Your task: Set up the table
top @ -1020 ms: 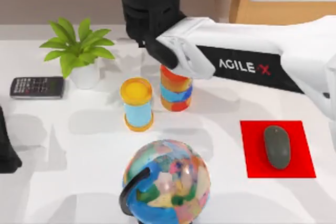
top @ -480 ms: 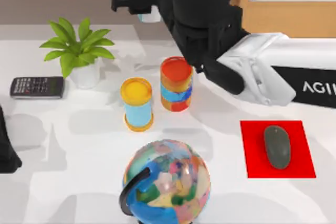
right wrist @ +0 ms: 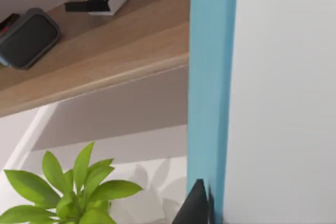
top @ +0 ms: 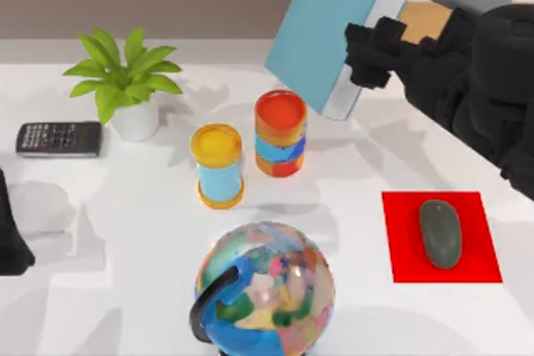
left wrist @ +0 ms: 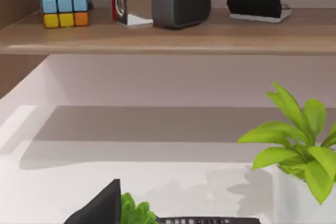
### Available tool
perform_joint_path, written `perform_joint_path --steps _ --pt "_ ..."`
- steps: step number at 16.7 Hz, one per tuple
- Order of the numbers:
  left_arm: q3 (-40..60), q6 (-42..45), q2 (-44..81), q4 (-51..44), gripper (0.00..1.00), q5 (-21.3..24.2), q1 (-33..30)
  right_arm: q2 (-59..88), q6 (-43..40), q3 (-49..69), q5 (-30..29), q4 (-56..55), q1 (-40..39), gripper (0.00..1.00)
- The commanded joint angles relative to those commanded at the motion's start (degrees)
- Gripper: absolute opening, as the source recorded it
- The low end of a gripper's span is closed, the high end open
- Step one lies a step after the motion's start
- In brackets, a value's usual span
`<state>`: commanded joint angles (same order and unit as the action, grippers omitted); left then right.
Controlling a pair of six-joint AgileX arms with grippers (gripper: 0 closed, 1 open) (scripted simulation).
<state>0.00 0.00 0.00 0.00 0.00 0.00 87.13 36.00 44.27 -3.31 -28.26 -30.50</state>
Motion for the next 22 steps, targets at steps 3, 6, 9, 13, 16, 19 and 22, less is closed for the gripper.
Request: perform_joint_path --steps 3,6,9,13,16,19,22 --pt "0.0 0.0 0.0 0.0 1.0 0.0 0.0 -3.2 9.6 -6.6 7.7 -0.9 11.2 0.0" --pt "0.0 0.0 0.0 0.0 1.0 0.0 0.0 -2.6 19.2 -9.7 14.2 -2.4 24.3 0.0" --pt "0.0 0.0 0.0 0.0 1.0 0.0 0.0 0.8 28.3 -9.1 19.7 -4.3 37.2 0.0" --pt "0.0 0.0 0.0 0.0 1.0 0.0 0.0 8.2 38.4 -3.4 25.3 -7.6 51.2 0.0" --pt "0.0 0.0 0.0 0.0 1.0 0.0 0.0 14.7 43.7 2.3 28.3 -10.0 57.7 0.0" --pt "0.0 0.0 0.0 0.0 1.0 0.0 0.0 19.8 46.5 6.4 29.8 -11.4 60.2 0.0" --pt "0.0 0.0 0.0 0.0 1.0 0.0 0.0 20.7 46.9 7.2 30.1 -11.6 60.5 0.0"
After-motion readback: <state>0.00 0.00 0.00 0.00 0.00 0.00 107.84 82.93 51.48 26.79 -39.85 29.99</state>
